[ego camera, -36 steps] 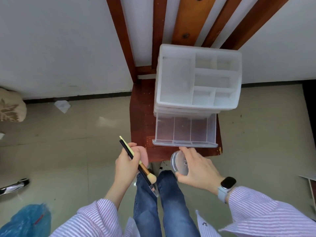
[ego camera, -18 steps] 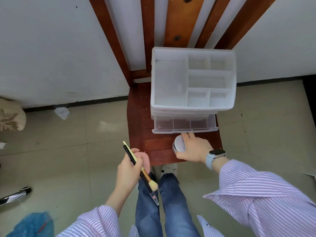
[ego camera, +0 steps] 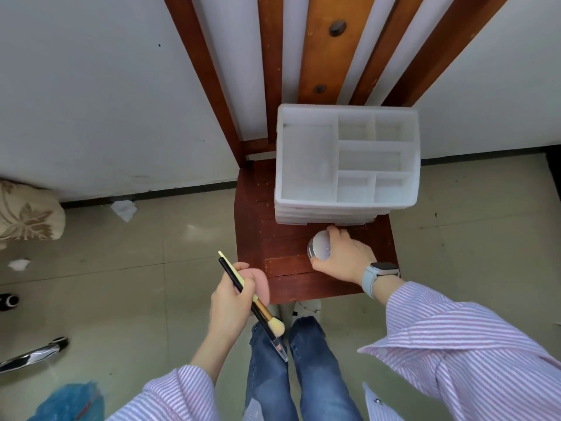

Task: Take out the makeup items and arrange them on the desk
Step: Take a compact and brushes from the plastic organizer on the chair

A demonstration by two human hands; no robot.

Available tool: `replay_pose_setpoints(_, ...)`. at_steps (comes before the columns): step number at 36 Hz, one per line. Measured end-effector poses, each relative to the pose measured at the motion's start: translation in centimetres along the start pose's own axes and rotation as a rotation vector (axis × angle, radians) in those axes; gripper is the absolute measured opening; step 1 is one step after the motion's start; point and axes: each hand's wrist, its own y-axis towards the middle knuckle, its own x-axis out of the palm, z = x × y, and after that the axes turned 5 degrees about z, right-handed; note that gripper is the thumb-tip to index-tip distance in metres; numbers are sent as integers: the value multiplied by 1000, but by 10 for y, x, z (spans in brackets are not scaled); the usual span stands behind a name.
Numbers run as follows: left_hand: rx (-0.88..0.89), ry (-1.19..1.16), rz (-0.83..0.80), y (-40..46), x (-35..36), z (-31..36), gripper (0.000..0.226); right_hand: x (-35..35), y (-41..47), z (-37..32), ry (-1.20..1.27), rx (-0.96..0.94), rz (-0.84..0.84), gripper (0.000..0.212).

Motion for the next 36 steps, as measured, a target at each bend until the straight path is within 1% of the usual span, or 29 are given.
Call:
replay_pose_setpoints(4, 76, 4, -23, -6, -7, 24, 18, -11, -40, 3, 148, 94, 33, 73)
replay_pose_setpoints(7, 137, -9, -74, -15, -10, 52, 15, -25, -77, 8, 298, 211, 96, 77)
replay_pose_setpoints(11, 290, 35, -226, -43, -14, 100, 16, -52, -143, 16, 517, 312, 269, 85)
replay_pose_setpoints(13, 388, 80, -304, -63, -13, 129, 16, -67, -181, 20, 593, 352, 360, 85)
replay_pose_setpoints(16, 511, 112, -420, -104, -5, 169, 17, -86, -242, 32, 648, 410, 497, 78)
replay_pose_setpoints(17, 541, 111, -445, -115, -1, 179, 17, -91, -258, 34, 653, 419, 519, 77)
replay_pose_setpoints(21, 676, 106, -554, -182, 19, 210, 7, -105, -337, 50, 627, 491, 646, 74)
replay_pose_setpoints(24, 786, 125, -730, -264, 40, 218, 6, -99, -423, 70, 620, 610, 792, 76)
replay_pose_setpoints(27, 910, 169, -912, -352, 60, 204, 8, -72, -511, 87, 623, 752, 938, 75)
replay_pose_setpoints(30, 1014, 247, -1077, -442, 77, 168, 12, -25, -605, 96, 655, 918, 1064, 75)
replay_pose_setpoints(32, 1076, 301, -1188, -502, 83, 131, 9, 21, -666, 96, 693, 1039, 1128, 74)
replay_pose_setpoints(34, 1136, 358, -1315, -561, 83, 86, 9, 73, -725, 91, 744, 1143, 1188, 65)
replay_pose_setpoints(36, 1178, 410, -1432, -621, 77, 33, 12, 128, -782, 82, 790, 1258, 1213, 56)
